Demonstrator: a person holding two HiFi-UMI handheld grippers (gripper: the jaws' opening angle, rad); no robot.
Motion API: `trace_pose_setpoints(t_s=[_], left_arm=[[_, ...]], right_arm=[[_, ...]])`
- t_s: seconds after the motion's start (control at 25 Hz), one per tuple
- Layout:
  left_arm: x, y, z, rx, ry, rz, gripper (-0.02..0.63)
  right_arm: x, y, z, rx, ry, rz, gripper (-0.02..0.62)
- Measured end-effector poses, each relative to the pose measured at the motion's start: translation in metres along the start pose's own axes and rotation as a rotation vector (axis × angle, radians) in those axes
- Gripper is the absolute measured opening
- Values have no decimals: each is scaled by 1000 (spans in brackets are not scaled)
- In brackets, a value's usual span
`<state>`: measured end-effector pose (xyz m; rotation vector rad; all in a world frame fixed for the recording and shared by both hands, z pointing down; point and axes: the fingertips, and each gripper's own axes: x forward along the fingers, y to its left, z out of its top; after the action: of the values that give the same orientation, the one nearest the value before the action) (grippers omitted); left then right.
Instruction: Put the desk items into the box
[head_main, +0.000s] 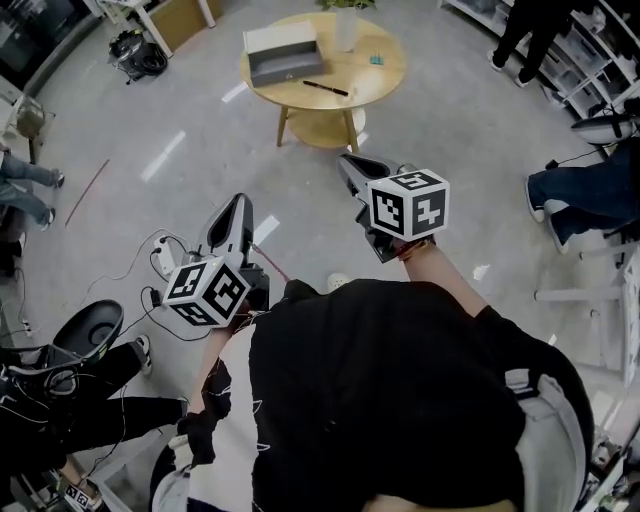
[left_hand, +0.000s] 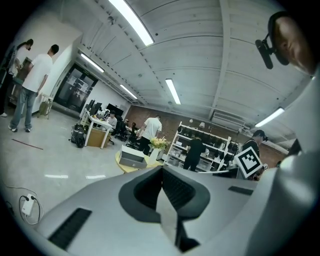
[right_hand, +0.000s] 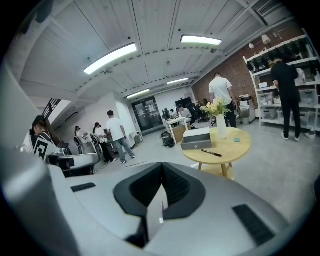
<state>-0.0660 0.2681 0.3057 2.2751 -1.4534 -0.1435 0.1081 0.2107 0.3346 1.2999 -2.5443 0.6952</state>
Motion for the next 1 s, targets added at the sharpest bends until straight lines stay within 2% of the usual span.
trace_pose_setpoints(t_s=[0.44, 0.68, 1.0], left_arm=[[75, -7, 12, 13, -52, 39, 11], [118, 15, 27, 13, -49, 48, 11], [121, 10, -3, -2, 16, 80, 11]], right_arm=[[32, -65, 45, -40, -27, 48, 5], [72, -89, 65, -22, -22, 53, 5], [73, -107, 33, 40, 37, 70, 5]])
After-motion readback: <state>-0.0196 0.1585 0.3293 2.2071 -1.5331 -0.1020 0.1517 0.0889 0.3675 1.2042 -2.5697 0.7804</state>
